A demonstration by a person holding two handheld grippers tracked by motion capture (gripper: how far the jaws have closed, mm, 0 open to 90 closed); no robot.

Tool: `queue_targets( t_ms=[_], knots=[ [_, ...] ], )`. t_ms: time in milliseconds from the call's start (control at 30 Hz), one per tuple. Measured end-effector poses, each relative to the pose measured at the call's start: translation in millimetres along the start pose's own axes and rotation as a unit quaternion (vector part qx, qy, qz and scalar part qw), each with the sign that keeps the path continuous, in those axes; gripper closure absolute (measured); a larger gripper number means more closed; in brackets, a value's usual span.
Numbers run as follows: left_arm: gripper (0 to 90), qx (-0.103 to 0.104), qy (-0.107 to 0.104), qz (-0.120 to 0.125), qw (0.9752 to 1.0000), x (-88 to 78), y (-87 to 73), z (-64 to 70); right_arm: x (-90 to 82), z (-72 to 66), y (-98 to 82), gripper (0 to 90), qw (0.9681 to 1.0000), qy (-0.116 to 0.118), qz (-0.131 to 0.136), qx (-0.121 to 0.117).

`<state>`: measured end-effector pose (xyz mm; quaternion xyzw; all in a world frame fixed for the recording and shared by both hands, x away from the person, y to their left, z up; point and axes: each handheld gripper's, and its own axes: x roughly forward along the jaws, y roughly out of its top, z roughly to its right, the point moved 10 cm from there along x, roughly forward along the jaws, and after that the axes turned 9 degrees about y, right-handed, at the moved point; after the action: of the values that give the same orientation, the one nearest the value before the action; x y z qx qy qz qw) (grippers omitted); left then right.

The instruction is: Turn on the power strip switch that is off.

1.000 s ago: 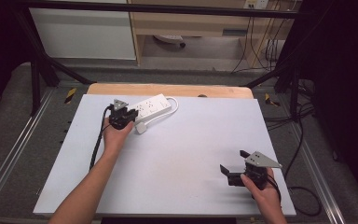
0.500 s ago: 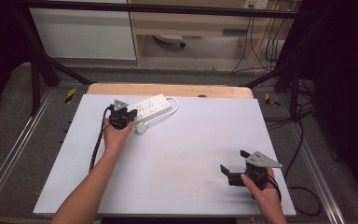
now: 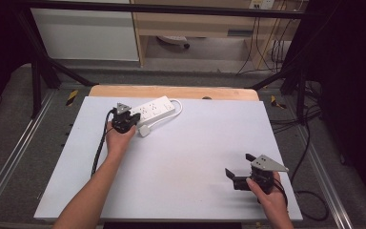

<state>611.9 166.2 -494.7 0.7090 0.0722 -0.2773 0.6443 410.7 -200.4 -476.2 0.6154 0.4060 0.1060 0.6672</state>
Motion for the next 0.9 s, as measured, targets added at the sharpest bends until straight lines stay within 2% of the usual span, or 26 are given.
queue_targets(
  t_ms=[900],
  knots=[
    [90.0, 0.003, 0.003, 0.002, 1.0, 1.2, -3.6, -3.7, -1.1, -0.1, 0.5, 2.9, 1.0, 0.0, 0.001, 0.0]
  ],
)
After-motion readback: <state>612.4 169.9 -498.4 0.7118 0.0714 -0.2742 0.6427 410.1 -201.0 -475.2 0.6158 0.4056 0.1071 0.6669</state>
